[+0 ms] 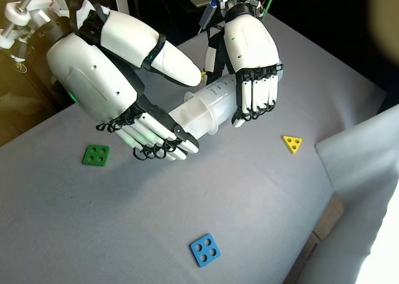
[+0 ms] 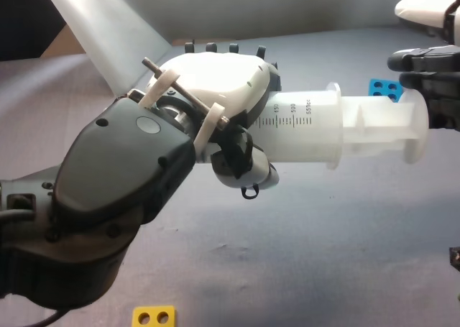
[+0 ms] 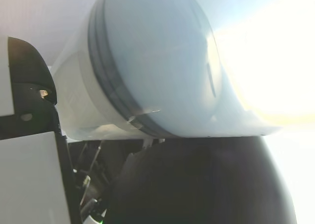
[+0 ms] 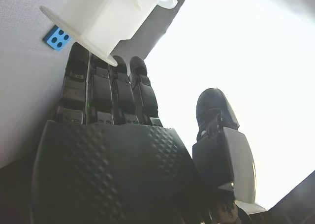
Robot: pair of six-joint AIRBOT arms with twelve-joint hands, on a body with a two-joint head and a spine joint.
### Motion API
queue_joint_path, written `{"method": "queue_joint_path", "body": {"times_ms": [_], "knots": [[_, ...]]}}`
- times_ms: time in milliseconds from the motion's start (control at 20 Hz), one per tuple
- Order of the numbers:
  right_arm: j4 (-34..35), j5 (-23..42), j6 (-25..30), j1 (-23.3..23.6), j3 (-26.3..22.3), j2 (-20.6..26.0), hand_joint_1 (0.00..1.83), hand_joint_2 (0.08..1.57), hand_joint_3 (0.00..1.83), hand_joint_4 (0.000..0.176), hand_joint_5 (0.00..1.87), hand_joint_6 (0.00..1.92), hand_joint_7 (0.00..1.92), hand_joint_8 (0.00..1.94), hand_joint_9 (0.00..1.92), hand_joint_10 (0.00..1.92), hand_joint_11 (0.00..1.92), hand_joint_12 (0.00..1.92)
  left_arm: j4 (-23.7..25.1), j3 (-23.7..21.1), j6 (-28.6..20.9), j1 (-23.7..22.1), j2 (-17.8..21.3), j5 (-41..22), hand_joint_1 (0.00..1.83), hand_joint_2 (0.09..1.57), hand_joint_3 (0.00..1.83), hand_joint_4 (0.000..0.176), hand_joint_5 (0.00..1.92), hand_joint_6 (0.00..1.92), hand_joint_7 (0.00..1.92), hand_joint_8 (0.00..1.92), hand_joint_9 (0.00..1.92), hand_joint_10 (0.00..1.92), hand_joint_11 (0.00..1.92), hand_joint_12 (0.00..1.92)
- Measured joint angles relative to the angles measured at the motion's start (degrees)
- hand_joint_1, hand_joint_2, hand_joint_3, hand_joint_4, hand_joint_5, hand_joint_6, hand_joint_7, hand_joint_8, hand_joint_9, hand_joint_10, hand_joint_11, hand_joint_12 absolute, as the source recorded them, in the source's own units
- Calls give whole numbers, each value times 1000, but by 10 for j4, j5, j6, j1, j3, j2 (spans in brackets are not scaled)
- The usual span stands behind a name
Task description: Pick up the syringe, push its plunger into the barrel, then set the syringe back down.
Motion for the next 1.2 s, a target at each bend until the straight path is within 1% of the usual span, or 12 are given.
{"method": "queue_joint_path", "body": {"times_ms": [50, 150, 250, 300, 350, 450, 600, 650, 750, 950, 1100, 1200], "knots": [[1, -5, -3, 3, 3, -7, 0, 1217, 0, 0, 242, 4, 228, 0, 188, 3, 0, 536, 0, 1, 0, 0, 0, -1, 1192, 1251, 0, 0, 803, 1106, 677, 1645, 605, 1279, 489, 1340], [0, -16, -10, 15, 7, -21, 0, 1224, 3, 0, 233, 4, 202, 2, 162, 2, 0, 468, 0, 2, 0, 0, 1, -7, 1197, 1247, 0, 0, 813, 1081, 679, 1644, 602, 1248, 487, 1328], [1, -23, -15, 29, 12, -37, 0, 1225, 2, 0, 241, 5, 213, 4, 167, 3, 0, 489, -2, 2, -2, 0, 3, -10, 1195, 1253, 0, 0, 794, 1105, 681, 1654, 606, 1285, 481, 1347], [2, -24, -17, 35, 15, -43, 0, 1226, 2, 0, 242, 5, 215, 4, 168, 3, 0, 494, -3, 2, -4, 0, 3, -13, 1198, 1247, 0, 0, 813, 1082, 681, 1647, 609, 1279, 486, 1346], [3, -25, -19, 41, 18, -50, 0, 1227, 1, 0, 240, 2, 213, 2, 170, 3, 0, 513, -3, 2, -5, 0, 3, -16, 1191, 1251, 2, 0, 802, 1106, 676, 1648, 610, 1279, 489, 1343], [3, -28, -24, 45, 23, -64, 0, 1227, 1, 0, 246, 4, 223, 5, 177, 5, 0, 516, -3, 2, -7, 0, 3, -18, 1195, 1243, 0, 0, 831, 1078, 677, 1632, 621, 1269, 509, 1326], [3, -32, -25, 45, 26, -86, 0, 1231, 1, 0, 252, 2, 238, 4, 198, 7, 0, 576, -8, 2, -6, 0, 3, -19, 1189, 1263, 1, 0, 810, 1112, 622, 1705, 576, 1310, 494, 1339], [1, -34, -27, 47, 27, -95, 0, 1229, 0, 0, 255, 4, 246, 6, 204, 10, 0, 576, -10, 2, -6, 0, 3, -19, 1193, 1257, 0, 0, 820, 1095, 637, 1684, 582, 1294, 492, 1338], [-6, -37, -28, 50, 30, -111, 0, 1227, 0, 0, 258, 2, 243, 1, 198, 4, 0, 557, -11, 2, -7, 0, 3, -21, 1192, 1261, 1, 0, 819, 1089, 625, 1704, 573, 1308, 487, 1349], [-15, -45, -29, 54, 49, -149, 0, 1227, 0, 0, 266, 3, 233, 2, 186, 2, 0, 499, -13, 2, -6, 0, 7, -34, 1191, 1253, 0, 0, 814, 1107, 656, 1663, 599, 1313, 484, 1344], [-14, -54, -32, 67, 50, -157, 0, 1227, 0, 0, 281, 5, 246, 3, 191, 2, 0, 526, -14, 2, -8, 0, 7, -40, 1194, 1256, 1, 0, 810, 1100, 651, 1679, 592, 1316, 485, 1352], [-14, -46, -32, 67, 43, -141, 0, 1227, 0, 0, 271, 0, 244, 1, 192, 2, 0, 542, -11, 2, -9, 0, 7, -35, 1195, 1255, 0, 0, 815, 1097, 647, 1679, 584, 1306, 480, 1345]]}}
